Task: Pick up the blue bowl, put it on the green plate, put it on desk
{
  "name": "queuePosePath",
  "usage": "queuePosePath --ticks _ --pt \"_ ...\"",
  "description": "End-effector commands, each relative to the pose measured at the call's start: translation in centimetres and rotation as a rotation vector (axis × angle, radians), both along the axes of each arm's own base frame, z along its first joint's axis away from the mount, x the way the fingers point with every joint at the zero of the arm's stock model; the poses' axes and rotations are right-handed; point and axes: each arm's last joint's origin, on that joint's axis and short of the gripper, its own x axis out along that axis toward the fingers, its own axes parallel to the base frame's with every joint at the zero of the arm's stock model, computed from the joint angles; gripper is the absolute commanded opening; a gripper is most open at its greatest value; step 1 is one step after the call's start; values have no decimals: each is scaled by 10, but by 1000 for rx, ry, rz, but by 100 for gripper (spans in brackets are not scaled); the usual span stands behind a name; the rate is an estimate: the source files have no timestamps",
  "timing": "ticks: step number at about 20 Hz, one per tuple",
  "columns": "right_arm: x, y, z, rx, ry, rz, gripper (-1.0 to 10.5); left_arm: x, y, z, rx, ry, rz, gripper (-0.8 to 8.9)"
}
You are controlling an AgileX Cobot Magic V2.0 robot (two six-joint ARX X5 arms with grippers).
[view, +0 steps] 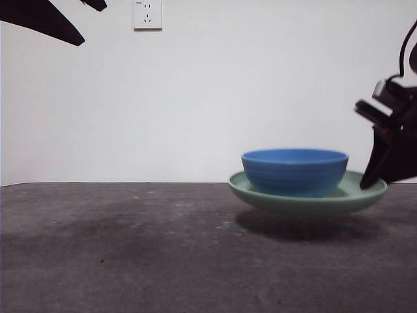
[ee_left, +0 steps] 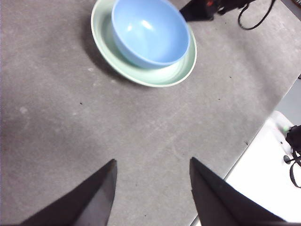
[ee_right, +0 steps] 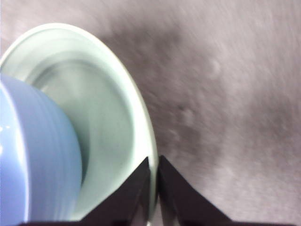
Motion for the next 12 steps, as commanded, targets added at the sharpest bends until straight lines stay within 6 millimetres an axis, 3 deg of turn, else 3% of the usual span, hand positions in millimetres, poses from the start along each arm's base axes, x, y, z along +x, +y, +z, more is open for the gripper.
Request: queuePosePath --ticks 1,5,12 --pt "2 8 11 37 -26 1 9 1 -2 2 -4 -17 -18 249" --pt "0 33 19 75 -43 46 9 1 -2 2 -4 -17 -18 249" --pt "-7 95 20 49 -87 124 9 1 -2 2 -4 -17 -18 249"
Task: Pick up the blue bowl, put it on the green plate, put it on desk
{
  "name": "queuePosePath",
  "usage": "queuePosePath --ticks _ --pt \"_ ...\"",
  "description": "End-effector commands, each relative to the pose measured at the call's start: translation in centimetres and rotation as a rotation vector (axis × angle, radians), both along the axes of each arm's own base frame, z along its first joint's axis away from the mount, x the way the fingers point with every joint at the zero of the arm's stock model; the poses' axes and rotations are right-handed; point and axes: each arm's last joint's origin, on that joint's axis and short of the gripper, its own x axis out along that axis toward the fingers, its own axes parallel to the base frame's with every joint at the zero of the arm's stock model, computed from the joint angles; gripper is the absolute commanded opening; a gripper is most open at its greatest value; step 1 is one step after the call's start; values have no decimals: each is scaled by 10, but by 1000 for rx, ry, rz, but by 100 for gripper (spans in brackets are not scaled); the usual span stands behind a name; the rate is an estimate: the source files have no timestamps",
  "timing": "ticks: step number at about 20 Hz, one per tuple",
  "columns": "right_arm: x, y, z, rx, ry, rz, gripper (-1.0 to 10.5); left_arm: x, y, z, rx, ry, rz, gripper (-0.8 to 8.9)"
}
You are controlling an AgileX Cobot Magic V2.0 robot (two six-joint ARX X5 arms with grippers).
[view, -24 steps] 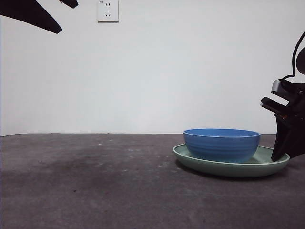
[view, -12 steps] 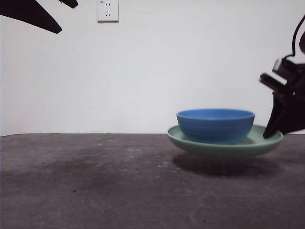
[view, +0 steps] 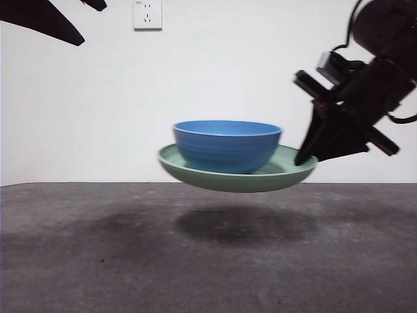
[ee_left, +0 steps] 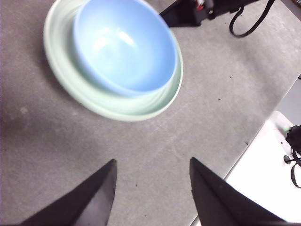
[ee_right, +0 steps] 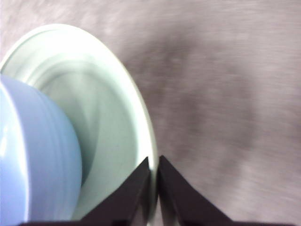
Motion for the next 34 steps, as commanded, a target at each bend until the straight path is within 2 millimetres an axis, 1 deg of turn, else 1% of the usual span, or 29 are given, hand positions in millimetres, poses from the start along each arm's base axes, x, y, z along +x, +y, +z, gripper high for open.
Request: queuePosePath --ticks 1,4,6,12,18,21,31,32,34 --pt "2 17 0 3 -7 -8 9 1 -2 2 -4 -17 -18 249" --pt "5 32 -10 16 3 1 9 1 -2 2 -3 -15 -18 249" --pt "9 38 -19 31 16 -5 9 1 -2 2 -2 -12 -18 249" --pt "18 42 -39 38 52 -25 9 1 -2 2 -2 -13 -18 249" --pt "21 43 -56 21 101 -30 9 1 -2 2 -2 -13 -18 249" --pt "21 43 -61 15 116 -30 9 1 -2 2 -2 -12 -18 249" --pt "21 43 -61 11 125 -29 14 1 -2 1 0 -10 -18 249" --pt "21 43 -61 12 125 -29 25 1 -2 1 0 -10 -18 249" --pt "21 44 -61 15 126 -27 182 1 -2 2 -1 -10 -18 249"
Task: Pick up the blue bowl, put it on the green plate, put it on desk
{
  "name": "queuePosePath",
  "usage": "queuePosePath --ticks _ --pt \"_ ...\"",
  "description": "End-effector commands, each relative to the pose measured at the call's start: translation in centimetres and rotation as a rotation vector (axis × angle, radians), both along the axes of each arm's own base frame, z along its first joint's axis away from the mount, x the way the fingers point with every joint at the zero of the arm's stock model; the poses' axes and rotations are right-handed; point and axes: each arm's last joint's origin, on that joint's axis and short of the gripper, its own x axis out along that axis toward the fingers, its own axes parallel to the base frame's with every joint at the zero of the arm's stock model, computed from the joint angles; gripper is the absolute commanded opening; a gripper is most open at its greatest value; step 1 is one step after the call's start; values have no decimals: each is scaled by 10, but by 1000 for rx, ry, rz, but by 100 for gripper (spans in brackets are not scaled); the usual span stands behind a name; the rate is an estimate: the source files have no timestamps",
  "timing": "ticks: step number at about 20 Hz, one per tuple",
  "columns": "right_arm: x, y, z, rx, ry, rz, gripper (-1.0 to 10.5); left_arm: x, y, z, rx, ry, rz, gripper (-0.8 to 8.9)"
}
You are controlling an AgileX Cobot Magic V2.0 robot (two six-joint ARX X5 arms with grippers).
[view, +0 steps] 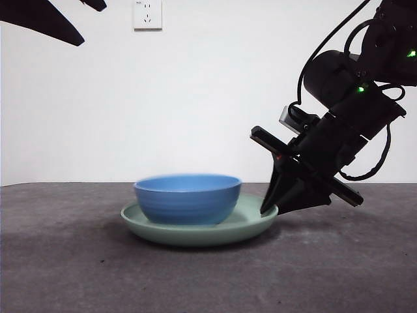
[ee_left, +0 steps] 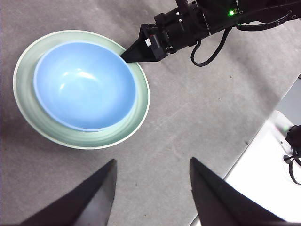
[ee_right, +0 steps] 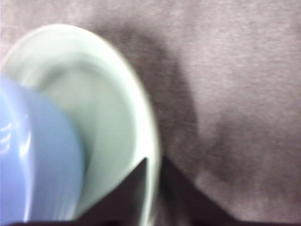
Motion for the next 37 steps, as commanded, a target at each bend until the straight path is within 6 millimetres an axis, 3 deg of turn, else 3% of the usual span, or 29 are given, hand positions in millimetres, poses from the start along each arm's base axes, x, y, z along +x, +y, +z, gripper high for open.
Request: queuePosePath --ticks 1,6,11,17,21,25,28,37 --pt "3 4 0 11 2 2 220 1 -2 2 -1 -12 -18 249" --pt "1 2 12 12 -21 -7 220 1 -2 2 -1 -11 -18 249" --pt "-13 -14 53 -44 -115 -34 220 1 -2 2 -1 -12 -18 249" --pt "-67 -33 122 -102 -293 87 220 1 -2 2 -1 -12 -18 249" --pt "-111 -45 151 -74 -346 228 220 1 -2 2 -1 -13 -18 249" --pt "-149 -55 160 -60 -302 361 220 1 -2 2 -1 -12 -18 249" --pt "-164 -58 160 -80 -274 414 220 1 -2 2 -1 -12 -18 249" --pt "-166 -58 160 -83 -271 421 220 1 -2 2 -1 -11 -17 247"
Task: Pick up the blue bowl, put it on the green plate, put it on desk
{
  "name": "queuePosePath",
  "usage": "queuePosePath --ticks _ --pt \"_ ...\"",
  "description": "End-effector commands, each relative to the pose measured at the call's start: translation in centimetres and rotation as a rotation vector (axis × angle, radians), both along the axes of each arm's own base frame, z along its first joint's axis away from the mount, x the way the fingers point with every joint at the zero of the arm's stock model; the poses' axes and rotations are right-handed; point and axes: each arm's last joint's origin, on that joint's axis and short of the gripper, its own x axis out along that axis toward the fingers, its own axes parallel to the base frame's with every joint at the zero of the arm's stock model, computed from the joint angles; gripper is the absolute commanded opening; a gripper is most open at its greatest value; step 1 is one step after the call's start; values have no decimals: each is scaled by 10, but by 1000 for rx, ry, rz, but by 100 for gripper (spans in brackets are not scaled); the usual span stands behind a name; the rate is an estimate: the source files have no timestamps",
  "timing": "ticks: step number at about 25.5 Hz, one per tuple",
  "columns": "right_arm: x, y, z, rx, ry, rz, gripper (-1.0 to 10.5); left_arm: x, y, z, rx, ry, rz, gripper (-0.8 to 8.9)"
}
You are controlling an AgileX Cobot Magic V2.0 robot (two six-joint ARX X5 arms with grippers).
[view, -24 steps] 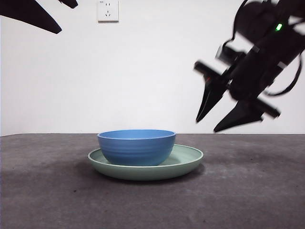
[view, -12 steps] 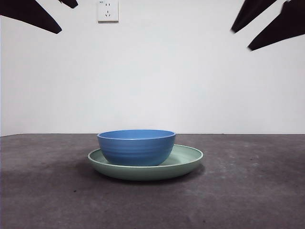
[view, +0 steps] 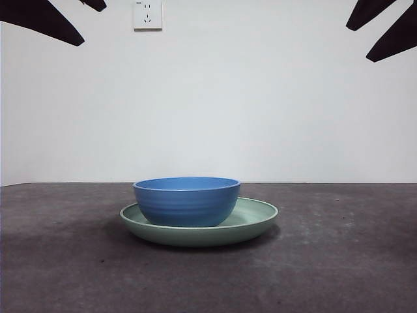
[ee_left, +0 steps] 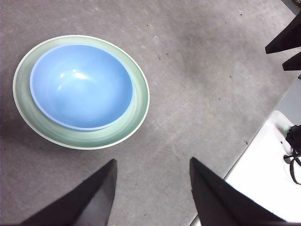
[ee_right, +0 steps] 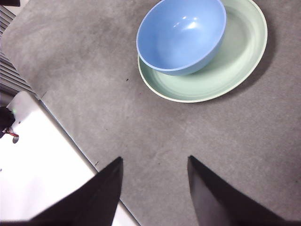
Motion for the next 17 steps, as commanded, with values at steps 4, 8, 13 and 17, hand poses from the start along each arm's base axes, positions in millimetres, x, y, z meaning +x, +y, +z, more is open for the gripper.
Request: queuePosePath --ticks 4,8,13,17 --pt "1 1 4 -1 -14 17 136 1 -2 2 -1 -11 -17 77" --pt "1 1 4 -5 -19 21 10 1 -2 2 -1 -11 -17 10" --pt "1 2 4 -1 -27 20 10 1 -2 2 -2 -12 -17 10" --pt "1 1 4 -1 -27 19 10 1 -2 2 -4 -16 -17 10"
